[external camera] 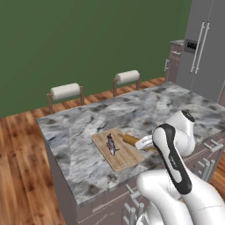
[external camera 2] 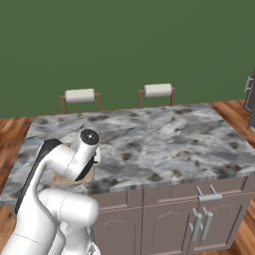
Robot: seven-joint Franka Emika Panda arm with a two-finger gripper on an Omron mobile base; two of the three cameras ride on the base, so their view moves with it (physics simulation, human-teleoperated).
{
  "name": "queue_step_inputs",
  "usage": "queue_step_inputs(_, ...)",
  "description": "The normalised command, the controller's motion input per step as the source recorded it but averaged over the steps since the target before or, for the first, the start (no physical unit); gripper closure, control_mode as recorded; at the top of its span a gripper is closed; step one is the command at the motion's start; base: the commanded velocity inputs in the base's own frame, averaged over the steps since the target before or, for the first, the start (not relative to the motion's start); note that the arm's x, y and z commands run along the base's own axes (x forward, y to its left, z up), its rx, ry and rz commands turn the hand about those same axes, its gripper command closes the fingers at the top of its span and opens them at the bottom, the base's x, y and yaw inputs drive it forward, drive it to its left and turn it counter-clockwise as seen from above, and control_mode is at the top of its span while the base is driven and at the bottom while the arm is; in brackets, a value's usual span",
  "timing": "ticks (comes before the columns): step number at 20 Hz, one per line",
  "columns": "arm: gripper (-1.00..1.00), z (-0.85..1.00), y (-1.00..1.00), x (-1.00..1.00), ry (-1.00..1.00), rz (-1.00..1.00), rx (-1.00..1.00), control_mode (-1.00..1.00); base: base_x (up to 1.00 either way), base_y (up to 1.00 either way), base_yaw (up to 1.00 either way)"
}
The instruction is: Open the cabinet, retrieve the rolling pin, and place it next to the meat on the cutting board to prepare for tenderizing.
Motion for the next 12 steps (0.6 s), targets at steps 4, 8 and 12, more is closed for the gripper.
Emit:
queue_step_inputs(4, 1.00, -0.23, 0.00, 0.12, -0.02, -0.03, 0.01, -1.00, 0.00, 0.00, 0.00)
queue_step_inputs(8, 1.00, -0.22, 0.00, 0.03, -0.04, -0.06, 0.02, -1.00, 0.00, 0.00, 0.00)
queue_step_inputs(12, 1.00, -0.23, 0.00, 0.00, -0.04, -0.07, 0.02, -1.00, 0.00, 0.00, 0.00)
